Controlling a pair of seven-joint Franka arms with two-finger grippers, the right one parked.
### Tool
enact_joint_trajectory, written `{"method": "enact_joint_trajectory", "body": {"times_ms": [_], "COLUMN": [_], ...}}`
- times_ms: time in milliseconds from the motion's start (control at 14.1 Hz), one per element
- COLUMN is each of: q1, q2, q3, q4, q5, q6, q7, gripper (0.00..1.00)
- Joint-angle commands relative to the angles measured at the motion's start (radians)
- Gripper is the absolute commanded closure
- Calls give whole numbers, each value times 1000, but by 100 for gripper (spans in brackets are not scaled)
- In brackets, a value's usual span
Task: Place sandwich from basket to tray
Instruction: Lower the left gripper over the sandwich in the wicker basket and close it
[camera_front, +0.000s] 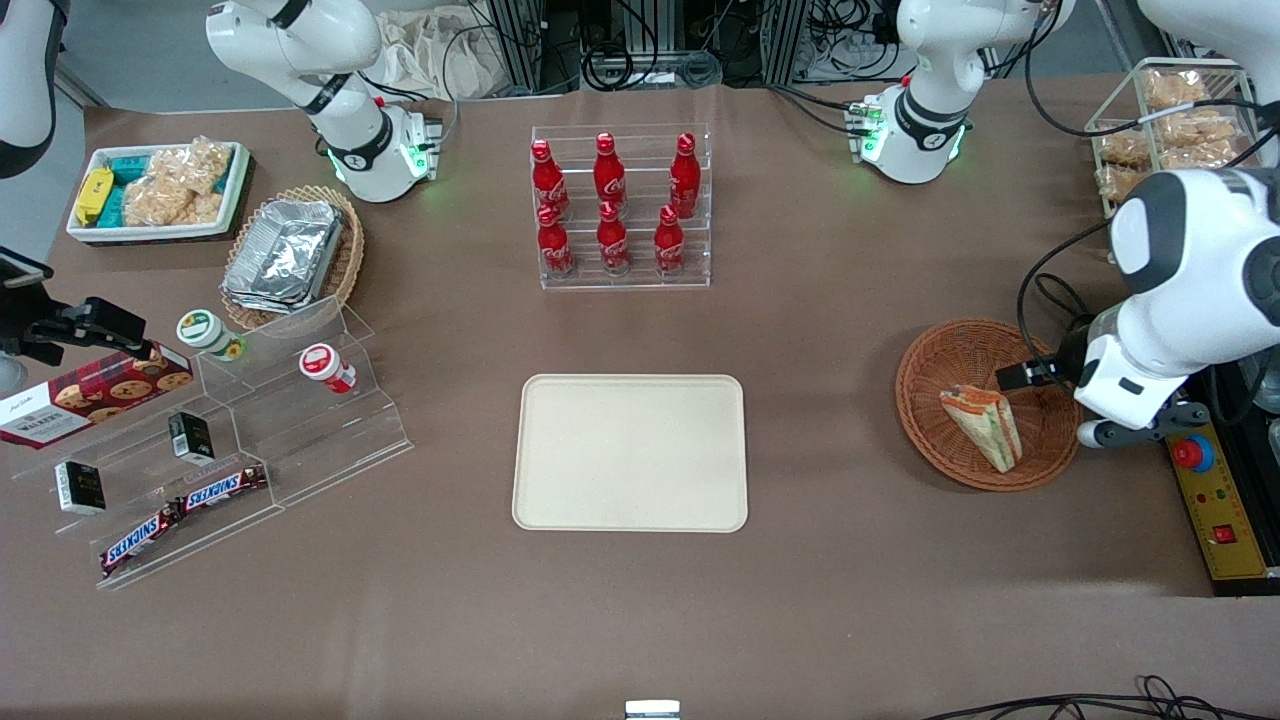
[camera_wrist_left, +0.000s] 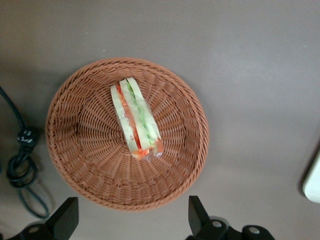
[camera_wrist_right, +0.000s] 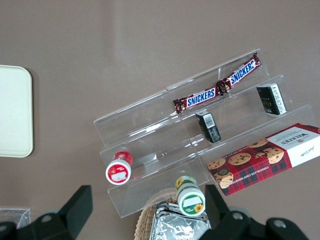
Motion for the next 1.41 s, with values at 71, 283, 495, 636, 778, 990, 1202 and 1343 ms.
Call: {"method": "enact_joint_trajectory", "body": {"times_ms": [71,283,495,636,778,990,1202,1343], "q1": [41,52,54,54,54,54,54,52], "q2": [-3,49,90,110,127,146,138,106], "q3": [-8,-8,-8,-8,-8,-8,-8,-9], "q4": [-150,-181,-204,-230,-245,-254,-254,-245], "q5": [8,8,8,8,8,10,11,10], "q6": [244,389,455,500,529,544,538,494], "q7": [-115,-259,-319,-322,-322,-319,-310,-305], "gripper": [1,1,1,1,1,16,78,100]}}
